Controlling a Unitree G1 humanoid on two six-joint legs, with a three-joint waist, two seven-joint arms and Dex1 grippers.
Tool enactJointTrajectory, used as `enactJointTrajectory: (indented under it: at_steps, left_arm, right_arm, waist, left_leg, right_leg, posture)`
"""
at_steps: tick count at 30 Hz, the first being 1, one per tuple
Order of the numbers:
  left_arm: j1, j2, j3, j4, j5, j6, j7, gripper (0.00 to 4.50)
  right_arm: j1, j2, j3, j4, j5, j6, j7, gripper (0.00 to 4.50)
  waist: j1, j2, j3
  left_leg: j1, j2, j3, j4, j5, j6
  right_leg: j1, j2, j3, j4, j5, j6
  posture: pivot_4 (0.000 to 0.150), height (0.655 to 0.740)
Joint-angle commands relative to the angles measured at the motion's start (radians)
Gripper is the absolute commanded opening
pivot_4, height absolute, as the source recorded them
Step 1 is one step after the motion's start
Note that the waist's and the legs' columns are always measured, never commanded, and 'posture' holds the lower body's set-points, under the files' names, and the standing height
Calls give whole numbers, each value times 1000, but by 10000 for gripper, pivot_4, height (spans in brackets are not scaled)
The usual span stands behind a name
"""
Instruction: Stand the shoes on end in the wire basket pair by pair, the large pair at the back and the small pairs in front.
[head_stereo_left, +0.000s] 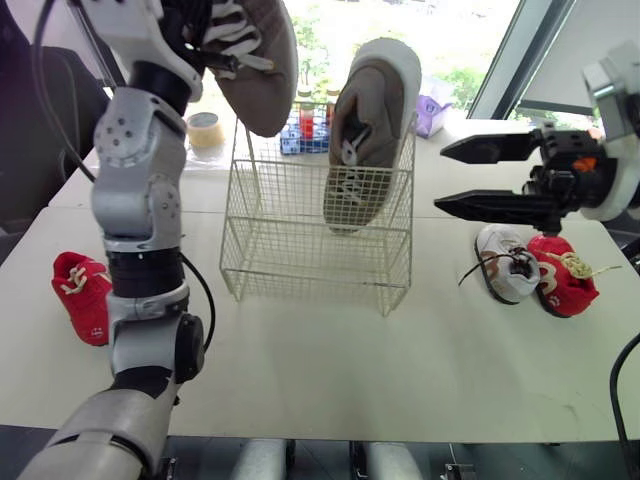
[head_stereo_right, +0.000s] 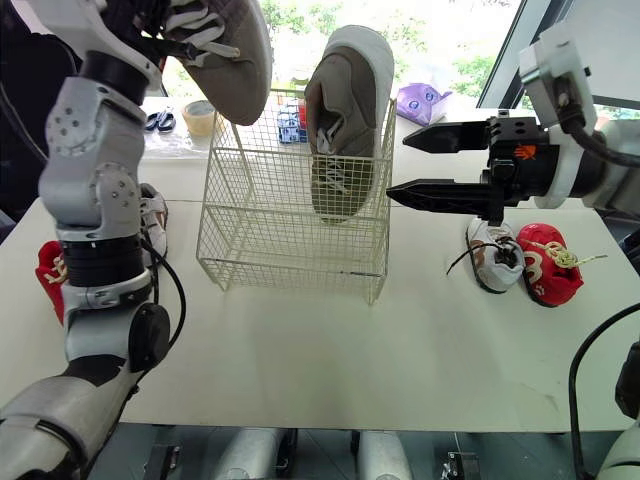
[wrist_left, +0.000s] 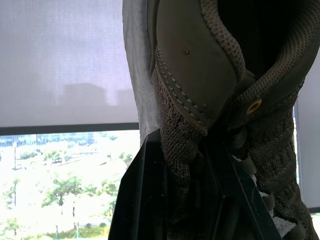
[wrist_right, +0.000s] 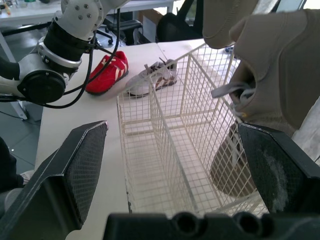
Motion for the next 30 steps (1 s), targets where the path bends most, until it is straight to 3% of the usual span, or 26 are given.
enactJointTrajectory:
  at_steps: [1, 7, 18, 19, 20, 23, 30]
  left_arm:
    - [-11, -23, -17, 14, 27, -110, 2, 2508]
    - [44, -76, -61, 32, 38, -126, -10, 2508]
    - [295, -99, -112, -80, 38, -5, -3, 2508]
    - [304, -102, -96, -101, 10, 29, 2, 12872]
    - [309, -102, -83, -123, -13, 63, 3, 16018]
    - [317, -53, -79, -217, -57, 169, -27, 31051]
    - [337, 30, 18, -419, -283, 483, -42, 31051]
  right_arm:
    - [-2, -15, -81, -38, 46, 16, -42, 45000]
    - [59, -31, -143, -88, 82, 49, -97, 45000]
    - [138, -8, -162, -123, 102, 19, -153, 45000]
    - [144, -5, -158, -125, 98, 12, -154, 45000]
    - [150, -2, -155, -126, 96, 6, -153, 45000]
    - [159, 8, -138, -119, 90, -12, -152, 45000]
    - [195, 17, -103, -120, 67, -41, -140, 45000]
  waist:
    - [2, 0, 0]
    - [3, 0, 0]
    - [3, 1, 0]
    - [2, 1, -1]
    - [2, 1, -1]
    - [2, 1, 0]
    - [1, 1, -1]
  left_leg:
    - [0, 0, 0, 0, 0, 0]
    - [1, 0, 0, 1, 0, 1]
    - [3, 0, 0, 2, -1, 2]
    - [4, 0, 1, 2, -1, 2]
    - [6, 0, 1, 1, -2, 3]
    - [7, 0, 1, 1, -2, 3]
    - [7, 0, 0, 1, -2, 3]
  right_leg:
    - [0, 0, 0, 0, 0, 0]
    - [2, 0, 0, -1, 1, 1]
    - [4, 0, 0, -1, 1, 1]
    - [6, 0, 0, -2, 1, 2]
    - [8, 0, 0, -2, 1, 2]
    - [9, 1, 0, -2, 1, 2]
    - [9, 1, 0, -2, 1, 2]
  posture:
    - [1500, 7400]
    - [1500, 7400]
    - [1500, 7400]
    - [1500, 7400]
    - [1500, 7400]
    - [1500, 7400]
    - [1500, 7400]
